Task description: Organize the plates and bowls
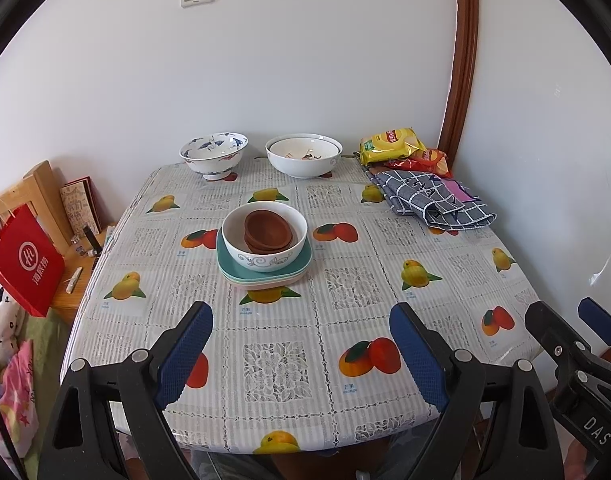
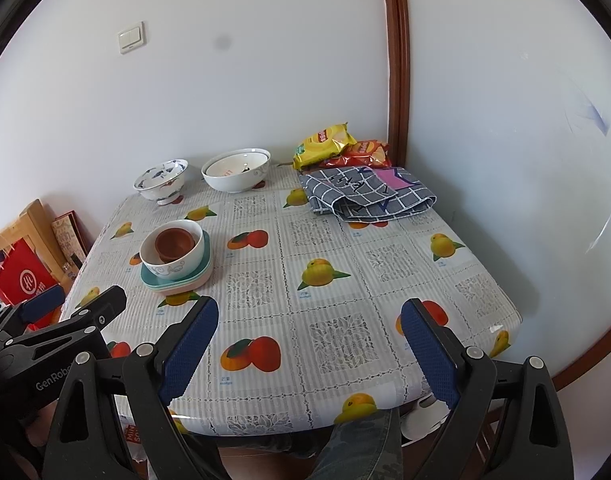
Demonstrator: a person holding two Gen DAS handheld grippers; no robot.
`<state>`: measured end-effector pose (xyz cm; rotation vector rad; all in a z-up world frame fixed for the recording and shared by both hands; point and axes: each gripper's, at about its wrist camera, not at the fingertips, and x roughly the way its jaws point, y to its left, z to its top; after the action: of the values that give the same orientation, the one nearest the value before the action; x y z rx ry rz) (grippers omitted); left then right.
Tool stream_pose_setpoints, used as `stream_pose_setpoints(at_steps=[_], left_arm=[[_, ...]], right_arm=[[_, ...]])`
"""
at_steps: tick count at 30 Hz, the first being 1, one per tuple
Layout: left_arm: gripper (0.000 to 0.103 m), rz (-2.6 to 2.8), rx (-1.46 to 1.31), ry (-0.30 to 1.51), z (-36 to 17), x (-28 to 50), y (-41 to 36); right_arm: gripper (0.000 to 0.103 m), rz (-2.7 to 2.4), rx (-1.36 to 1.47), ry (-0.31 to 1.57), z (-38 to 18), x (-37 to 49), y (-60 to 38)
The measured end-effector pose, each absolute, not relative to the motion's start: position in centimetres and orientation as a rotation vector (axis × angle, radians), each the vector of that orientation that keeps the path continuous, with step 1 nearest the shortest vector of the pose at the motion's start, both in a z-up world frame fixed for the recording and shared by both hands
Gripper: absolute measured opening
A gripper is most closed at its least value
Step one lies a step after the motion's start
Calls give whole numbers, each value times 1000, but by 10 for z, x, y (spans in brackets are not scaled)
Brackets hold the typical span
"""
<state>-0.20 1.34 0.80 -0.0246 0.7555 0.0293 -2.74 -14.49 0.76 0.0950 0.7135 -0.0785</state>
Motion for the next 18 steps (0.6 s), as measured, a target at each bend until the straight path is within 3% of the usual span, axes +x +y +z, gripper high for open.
stream_pose_setpoints(at_steps=[18], left_arm=[[90, 28, -25, 756, 8, -2, 14]], right_arm=[[92, -78, 94, 713, 9, -28, -145]])
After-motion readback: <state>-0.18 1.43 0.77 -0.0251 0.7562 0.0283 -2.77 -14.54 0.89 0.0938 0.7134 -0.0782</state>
